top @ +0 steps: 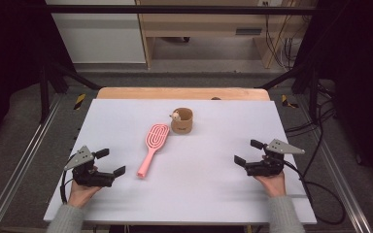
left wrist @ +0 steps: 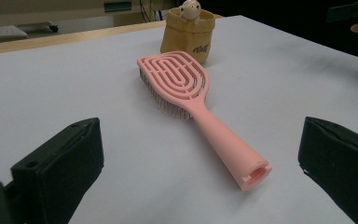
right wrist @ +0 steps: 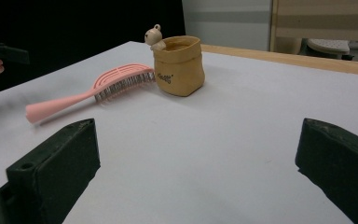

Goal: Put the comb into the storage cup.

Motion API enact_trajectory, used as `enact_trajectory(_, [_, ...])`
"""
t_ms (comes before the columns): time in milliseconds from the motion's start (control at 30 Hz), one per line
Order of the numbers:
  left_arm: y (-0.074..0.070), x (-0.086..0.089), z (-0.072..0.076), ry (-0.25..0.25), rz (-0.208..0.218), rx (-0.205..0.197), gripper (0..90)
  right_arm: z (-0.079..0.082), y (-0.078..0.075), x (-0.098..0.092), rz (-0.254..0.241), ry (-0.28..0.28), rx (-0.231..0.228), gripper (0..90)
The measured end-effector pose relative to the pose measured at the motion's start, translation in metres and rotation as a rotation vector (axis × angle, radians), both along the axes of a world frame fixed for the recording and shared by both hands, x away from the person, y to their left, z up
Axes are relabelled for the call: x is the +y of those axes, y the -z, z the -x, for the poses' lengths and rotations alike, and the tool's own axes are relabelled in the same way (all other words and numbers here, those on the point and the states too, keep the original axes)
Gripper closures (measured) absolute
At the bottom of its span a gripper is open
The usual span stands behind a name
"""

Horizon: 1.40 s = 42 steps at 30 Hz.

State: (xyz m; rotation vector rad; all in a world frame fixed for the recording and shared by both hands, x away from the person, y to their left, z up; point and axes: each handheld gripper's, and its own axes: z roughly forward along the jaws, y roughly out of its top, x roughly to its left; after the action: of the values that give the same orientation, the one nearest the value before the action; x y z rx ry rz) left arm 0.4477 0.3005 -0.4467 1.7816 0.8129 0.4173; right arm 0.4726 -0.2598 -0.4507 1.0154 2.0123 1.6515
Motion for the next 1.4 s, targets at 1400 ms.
enact_trajectory(1400, [-0.026,-0.021,-0.003,-0.115,-0.077,0.041,0.0,0.0,0.0,-0.001,0.011,-0.003,0.007,0.2])
